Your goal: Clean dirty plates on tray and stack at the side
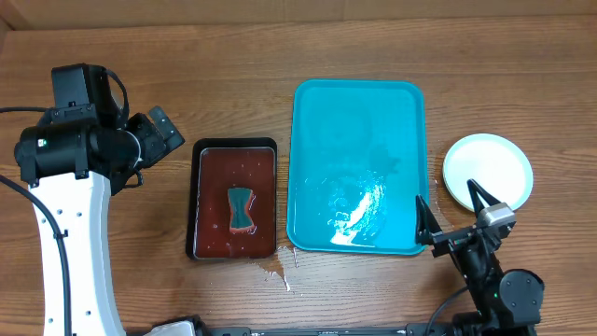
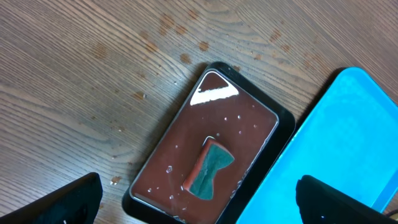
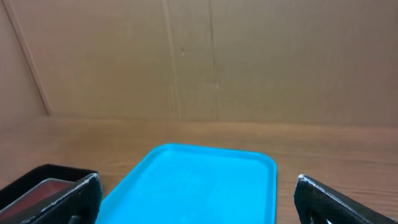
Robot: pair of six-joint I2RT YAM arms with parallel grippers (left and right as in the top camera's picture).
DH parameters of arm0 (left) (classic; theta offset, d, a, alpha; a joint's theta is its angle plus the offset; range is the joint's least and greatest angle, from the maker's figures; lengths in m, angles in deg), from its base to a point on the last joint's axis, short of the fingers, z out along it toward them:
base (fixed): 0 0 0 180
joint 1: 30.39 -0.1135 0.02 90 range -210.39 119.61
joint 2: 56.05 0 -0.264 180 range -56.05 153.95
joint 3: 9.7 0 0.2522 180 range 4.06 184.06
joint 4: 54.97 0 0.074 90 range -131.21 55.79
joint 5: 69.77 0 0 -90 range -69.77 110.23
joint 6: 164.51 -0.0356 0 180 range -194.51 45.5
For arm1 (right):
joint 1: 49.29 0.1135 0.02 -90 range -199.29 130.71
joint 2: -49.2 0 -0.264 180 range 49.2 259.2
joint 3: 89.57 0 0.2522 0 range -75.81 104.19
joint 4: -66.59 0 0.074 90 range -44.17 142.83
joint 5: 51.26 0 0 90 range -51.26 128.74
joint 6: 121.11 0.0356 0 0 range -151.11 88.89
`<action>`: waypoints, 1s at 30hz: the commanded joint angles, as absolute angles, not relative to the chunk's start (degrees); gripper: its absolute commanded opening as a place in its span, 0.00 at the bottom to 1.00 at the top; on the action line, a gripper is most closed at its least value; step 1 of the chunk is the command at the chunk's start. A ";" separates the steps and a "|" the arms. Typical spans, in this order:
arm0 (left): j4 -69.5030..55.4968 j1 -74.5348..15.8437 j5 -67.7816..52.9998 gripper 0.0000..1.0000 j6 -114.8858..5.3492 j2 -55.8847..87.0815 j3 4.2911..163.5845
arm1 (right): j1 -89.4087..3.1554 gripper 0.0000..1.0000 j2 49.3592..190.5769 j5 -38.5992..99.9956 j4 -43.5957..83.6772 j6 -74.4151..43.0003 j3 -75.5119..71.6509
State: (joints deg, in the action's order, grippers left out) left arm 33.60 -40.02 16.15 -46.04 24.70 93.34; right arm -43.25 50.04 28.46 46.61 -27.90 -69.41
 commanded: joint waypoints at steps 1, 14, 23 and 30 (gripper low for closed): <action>33.55 -40.13 16.35 1.00 -46.87 24.59 94.19 | -43.38 1.00 49.36 28.20 50.72 -27.93 -72.69; 33.57 -40.13 16.35 1.00 -46.89 24.59 94.19 | -43.36 1.00 49.36 28.41 50.41 -27.95 -75.36; 33.55 -40.13 16.35 1.00 -46.89 24.59 94.19 | -43.36 1.00 49.47 28.44 49.08 -27.95 -75.34; 33.55 -40.13 16.35 1.00 -46.89 24.59 94.19 | -43.36 1.00 49.47 28.44 49.08 -27.95 -75.34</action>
